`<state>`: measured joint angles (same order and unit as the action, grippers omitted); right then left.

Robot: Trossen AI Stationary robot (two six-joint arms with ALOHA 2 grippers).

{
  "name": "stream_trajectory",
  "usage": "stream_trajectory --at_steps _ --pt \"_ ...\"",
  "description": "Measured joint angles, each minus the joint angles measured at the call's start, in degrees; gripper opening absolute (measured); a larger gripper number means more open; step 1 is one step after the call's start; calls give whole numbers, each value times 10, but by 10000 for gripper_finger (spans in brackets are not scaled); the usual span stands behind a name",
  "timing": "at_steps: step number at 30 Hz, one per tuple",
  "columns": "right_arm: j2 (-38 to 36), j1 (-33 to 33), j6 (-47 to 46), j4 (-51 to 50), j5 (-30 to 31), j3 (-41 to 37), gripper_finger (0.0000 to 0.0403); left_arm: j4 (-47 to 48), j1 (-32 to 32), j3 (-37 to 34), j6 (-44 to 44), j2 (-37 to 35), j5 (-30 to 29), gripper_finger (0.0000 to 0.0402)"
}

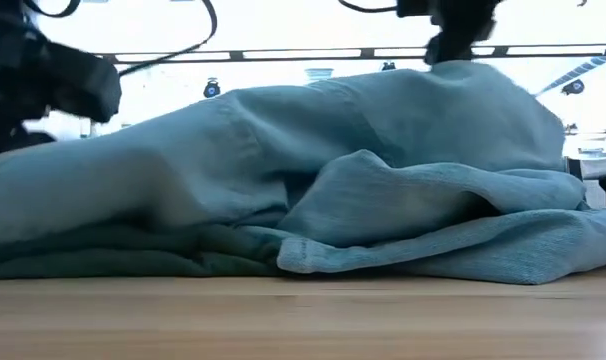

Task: Fold Laundry from Bin
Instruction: Fold the blue jeans

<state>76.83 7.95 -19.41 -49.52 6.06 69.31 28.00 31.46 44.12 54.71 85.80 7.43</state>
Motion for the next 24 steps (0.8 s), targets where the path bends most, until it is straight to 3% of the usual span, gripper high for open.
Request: stream_trajectory --at_steps 6,13,15,21,24 --pt "36 -47 45 145 1 -10 263 -37 0 2 -21 49 13 7" --pt "106 -43 75 220 -18 -10 225 -43 1 1 -22 46 -7 7" --pt "127 -43 76 214 -64 -10 207 -45 1 1 -21 46 -10 7" --pt "181 -35 86 90 -283 -11 147 -54 0 1 -16 48 -22 7" --pt "172 -33 76 -24 -312 -4 129 -56 0 1 -15 48 -32 7"
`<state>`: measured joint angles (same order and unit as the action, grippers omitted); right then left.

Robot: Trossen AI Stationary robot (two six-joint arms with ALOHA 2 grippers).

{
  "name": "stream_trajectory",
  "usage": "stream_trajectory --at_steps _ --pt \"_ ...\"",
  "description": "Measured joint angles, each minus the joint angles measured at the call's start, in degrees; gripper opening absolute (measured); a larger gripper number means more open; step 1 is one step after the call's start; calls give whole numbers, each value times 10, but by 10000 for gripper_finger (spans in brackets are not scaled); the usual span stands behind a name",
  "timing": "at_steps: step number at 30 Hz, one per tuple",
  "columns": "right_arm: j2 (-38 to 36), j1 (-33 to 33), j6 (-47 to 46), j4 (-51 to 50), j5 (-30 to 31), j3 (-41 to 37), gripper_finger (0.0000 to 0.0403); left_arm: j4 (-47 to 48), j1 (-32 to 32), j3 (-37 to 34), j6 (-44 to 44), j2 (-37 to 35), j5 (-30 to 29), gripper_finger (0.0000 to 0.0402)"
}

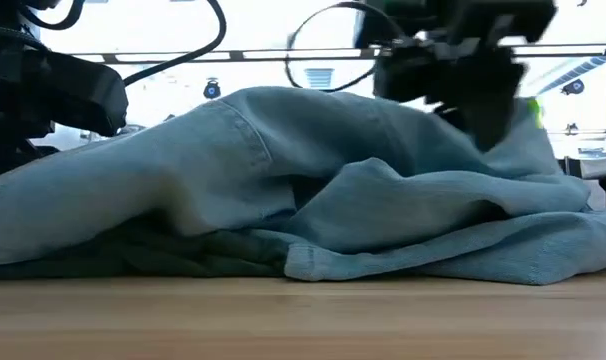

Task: Fold Laundry from Bin
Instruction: Fold the blue jeans

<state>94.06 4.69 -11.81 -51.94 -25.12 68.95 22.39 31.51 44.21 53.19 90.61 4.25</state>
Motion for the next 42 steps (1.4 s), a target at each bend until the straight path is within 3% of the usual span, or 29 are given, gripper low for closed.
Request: stream_trajectory --at_steps 3,7,11,15,23,31,37,42 --pt "-43 -3 -16 -43 37 2 132 -2 0 0 0 0 -3 7" --pt "-106 -14 -63 -68 48 8 165 -3 0 0 0 0 -3 7" --pt "-174 -20 -86 -70 134 26 211 -3 -1 0 -5 0 -4 7" --pt "-205 -41 -94 0 226 30 258 -3 -1 -1 -6 0 -4 7" --pt "-127 -95 -63 55 176 27 319 -4 -1 -1 -6 0 -5 7" --pt "26 -115 -16 62 84 30 333 -7 -1 -1 -19 0 -28 7" --pt "92 -112 28 75 22 55 310 -7 -1 -1 -20 0 -34 7" --pt "84 -108 39 75 25 67 222 -6 0 -1 -20 0 -36 7"
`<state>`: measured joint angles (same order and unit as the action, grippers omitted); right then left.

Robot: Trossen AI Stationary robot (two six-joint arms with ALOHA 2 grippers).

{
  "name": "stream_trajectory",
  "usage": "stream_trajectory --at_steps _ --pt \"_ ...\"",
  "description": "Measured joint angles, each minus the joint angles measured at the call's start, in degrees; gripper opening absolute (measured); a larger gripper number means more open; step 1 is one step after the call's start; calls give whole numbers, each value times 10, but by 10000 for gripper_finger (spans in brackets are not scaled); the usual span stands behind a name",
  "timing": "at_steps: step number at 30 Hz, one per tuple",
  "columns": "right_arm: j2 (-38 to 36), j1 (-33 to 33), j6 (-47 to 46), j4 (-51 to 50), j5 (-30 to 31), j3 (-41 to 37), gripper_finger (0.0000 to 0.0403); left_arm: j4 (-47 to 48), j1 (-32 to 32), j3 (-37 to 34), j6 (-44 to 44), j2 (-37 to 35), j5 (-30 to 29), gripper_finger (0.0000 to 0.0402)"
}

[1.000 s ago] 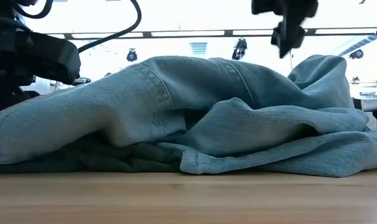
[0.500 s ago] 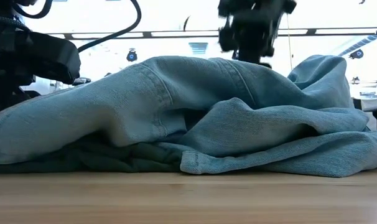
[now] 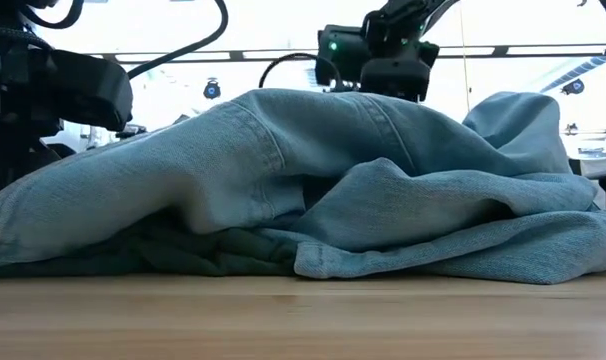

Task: Fold Laundry from Bin
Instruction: Fold the blue jeans

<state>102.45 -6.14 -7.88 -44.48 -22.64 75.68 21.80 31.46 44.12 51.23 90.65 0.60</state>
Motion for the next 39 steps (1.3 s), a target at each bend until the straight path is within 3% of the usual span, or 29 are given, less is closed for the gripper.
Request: stream_trajectory --at_steps 6,9,15,19,22,26,28,30,33,39 --pt "-56 12 11 -2 11 13 34 7 0 0 -13 -5 -12 7" --pt "-97 23 14 -22 61 22 23 32 0 -3 -13 -25 -46 7" --pt "-207 78 12 -61 316 22 20 78 -1 -2 -15 -94 -111 7" --pt "-274 143 -2 -51 449 7 19 93 -1 -2 -37 -138 -157 7" --pt "-312 187 -4 -28 515 -16 18 86 -1 -2 -90 -172 -249 7" --pt "-334 212 -19 13 496 -59 18 26 -5 -2 -177 -205 -469 7" --pt "-331 213 -33 17 432 -84 18 -17 -9 -1 -223 -216 -524 7" --pt "-325 211 -51 16 362 -111 18 -49 -13 -1 -255 -222 -540 7" --pt "-316 211 -99 13 291 -156 18 -39 -14 -1 -265 -225 -479 7" --pt "-315 212 -192 37 110 -247 28 19 -12 0 -179 -202 -248 7"
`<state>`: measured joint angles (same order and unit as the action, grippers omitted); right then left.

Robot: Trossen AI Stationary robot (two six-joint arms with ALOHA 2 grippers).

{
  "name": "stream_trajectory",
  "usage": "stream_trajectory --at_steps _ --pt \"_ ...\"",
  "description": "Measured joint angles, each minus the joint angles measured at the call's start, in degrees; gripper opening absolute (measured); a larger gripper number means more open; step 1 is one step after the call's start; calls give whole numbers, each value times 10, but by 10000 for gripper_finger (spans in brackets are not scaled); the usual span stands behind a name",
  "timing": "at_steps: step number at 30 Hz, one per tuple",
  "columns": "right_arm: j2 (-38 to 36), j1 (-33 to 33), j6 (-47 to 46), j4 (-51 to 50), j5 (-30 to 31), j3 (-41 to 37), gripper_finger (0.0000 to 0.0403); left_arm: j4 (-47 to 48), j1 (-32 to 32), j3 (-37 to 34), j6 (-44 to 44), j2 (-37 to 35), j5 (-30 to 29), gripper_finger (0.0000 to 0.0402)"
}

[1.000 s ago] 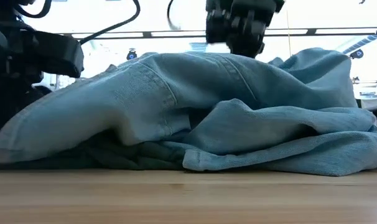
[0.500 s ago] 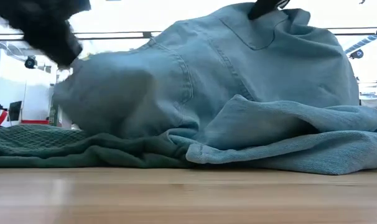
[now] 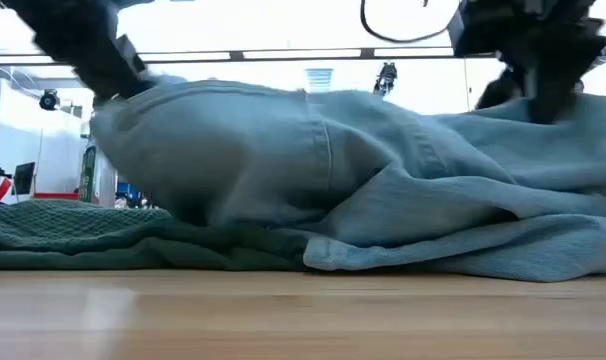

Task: Fold Laundry from Bin
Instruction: Fold the blue jeans

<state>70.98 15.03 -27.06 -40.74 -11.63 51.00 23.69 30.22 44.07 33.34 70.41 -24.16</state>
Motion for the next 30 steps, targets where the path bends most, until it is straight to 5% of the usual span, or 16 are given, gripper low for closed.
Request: stream_trajectory --at_steps 11,21,25,30 --pt "-19 -9 -62 -75 -13 22 160 -7 -1 0 30 117 189 7" --pt "-24 -91 -18 -66 161 128 276 -15 -1 2 73 190 275 7" --pt "-14 -135 -8 -37 157 132 303 -23 -1 2 73 198 270 7" --pt "24 -180 -14 21 45 89 317 -41 0 2 68 207 266 7"
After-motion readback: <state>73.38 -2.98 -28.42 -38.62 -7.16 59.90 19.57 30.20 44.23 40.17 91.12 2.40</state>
